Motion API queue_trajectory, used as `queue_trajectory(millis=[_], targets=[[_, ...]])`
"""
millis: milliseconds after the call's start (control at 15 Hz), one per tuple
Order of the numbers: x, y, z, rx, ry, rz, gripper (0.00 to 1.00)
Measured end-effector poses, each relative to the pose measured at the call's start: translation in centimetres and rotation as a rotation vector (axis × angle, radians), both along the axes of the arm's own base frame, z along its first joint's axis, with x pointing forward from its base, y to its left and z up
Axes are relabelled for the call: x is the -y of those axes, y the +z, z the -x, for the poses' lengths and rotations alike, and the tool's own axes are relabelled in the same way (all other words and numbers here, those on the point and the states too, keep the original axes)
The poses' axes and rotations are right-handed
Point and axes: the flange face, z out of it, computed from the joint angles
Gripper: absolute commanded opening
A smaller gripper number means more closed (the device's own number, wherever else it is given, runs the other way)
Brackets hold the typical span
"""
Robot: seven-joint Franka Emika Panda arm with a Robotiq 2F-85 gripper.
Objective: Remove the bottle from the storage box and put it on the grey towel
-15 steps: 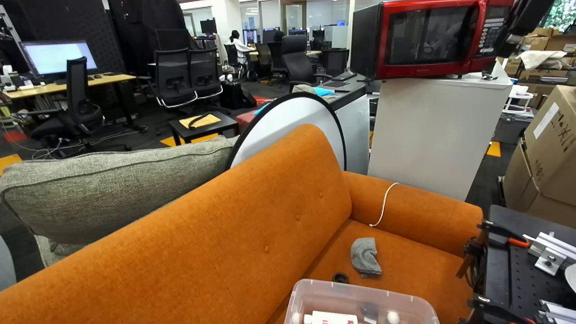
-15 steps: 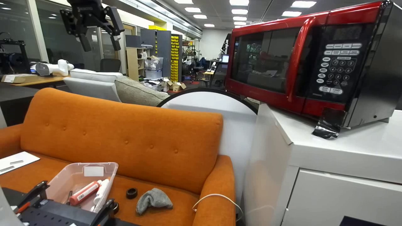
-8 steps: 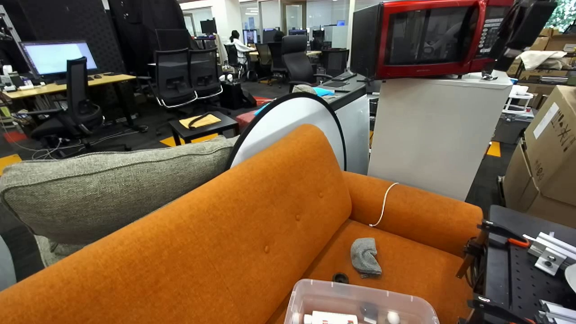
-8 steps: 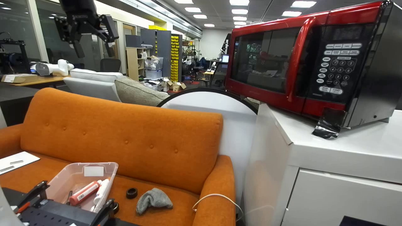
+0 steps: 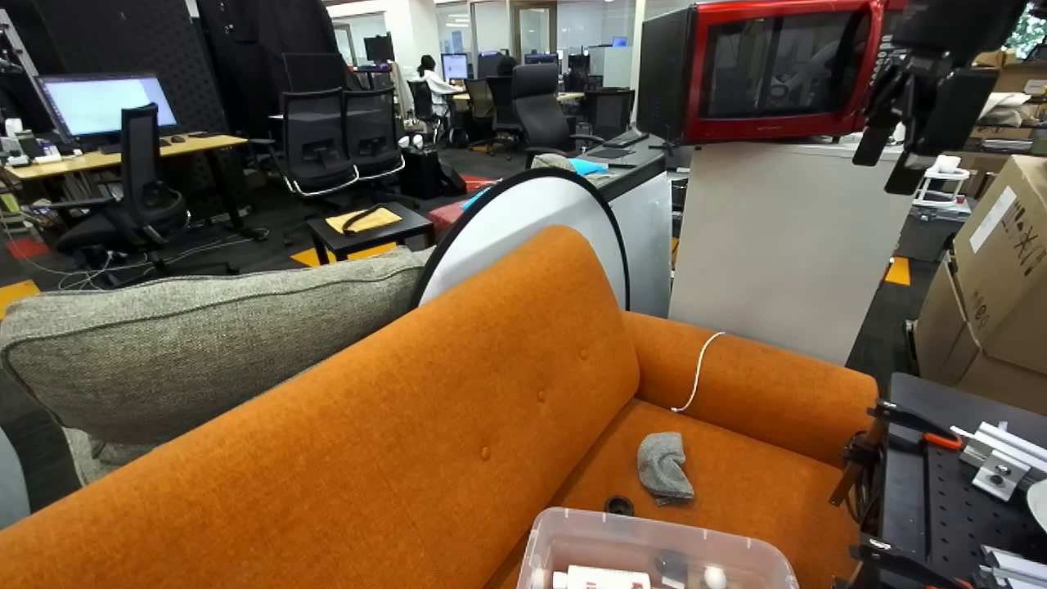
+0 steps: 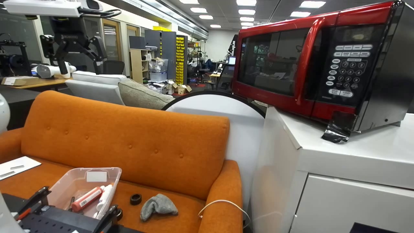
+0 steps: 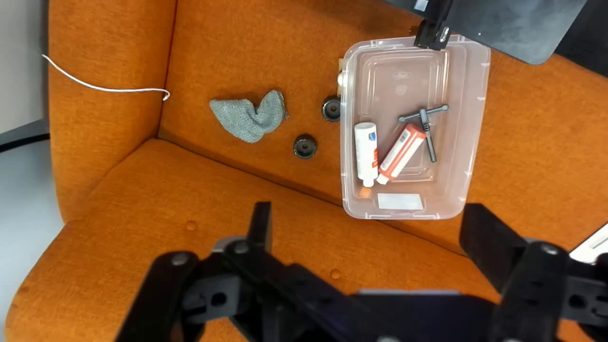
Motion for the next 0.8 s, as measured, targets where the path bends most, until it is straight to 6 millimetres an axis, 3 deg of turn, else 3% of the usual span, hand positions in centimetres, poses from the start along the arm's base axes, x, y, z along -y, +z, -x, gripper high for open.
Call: queue_trajectory(millis=[600,800], targets=[[-0.1,-0.2,0.0,-0.004,0.004,0.002,1.0],[-1.7,-1.4,-0.9,0.01,0.021,-0.001,1.0]])
